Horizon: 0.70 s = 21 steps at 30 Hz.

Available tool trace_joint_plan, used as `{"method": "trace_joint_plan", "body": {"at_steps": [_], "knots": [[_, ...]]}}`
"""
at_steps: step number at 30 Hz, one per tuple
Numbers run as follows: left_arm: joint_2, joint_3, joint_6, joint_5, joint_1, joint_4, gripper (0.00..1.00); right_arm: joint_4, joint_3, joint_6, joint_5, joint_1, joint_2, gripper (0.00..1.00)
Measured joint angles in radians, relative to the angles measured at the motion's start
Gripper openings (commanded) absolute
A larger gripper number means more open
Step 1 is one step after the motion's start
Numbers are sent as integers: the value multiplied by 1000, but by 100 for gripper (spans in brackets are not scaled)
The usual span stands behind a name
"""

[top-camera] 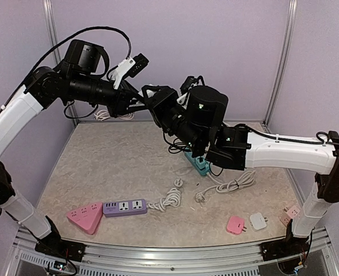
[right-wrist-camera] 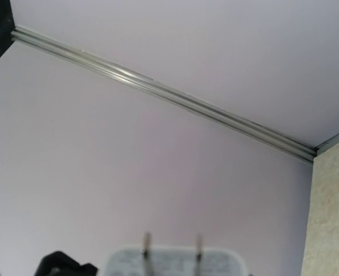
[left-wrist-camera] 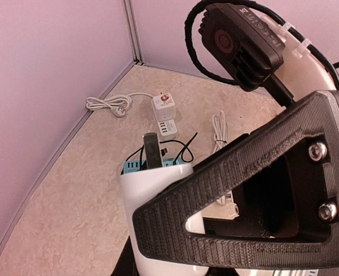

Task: Insert the plug
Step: Adjust the plug.

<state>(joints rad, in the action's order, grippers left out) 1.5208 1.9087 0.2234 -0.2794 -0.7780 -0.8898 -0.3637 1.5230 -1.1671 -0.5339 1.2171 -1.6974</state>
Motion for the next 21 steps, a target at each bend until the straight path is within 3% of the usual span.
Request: {"method": "trace_joint_plan", "body": {"at_steps": [4,5,7,9,10,16,21], "knots": [[1,0,12,3,2,-2,0,8,2,3,-3,0,-1,0],[1,0,14,1,3,-2,0,8,2,8,-2,0,-1,12],[1,-1,23,-5,6,-3,0,8,2,31,0,0,-1,55],[0,-2,37,-20,13,-4,0,7,2,71,5,0,0,90],[-2,-3,35,-32,20,-4,0,11,-2,101,22,0,3,98],[-39,-28,55,-102,95,-25,0,18,-135,401,153,14,124,100],[-62,-26,111,-195,93,-87,0,-15,-284,594,352,-32,289,81]]}}
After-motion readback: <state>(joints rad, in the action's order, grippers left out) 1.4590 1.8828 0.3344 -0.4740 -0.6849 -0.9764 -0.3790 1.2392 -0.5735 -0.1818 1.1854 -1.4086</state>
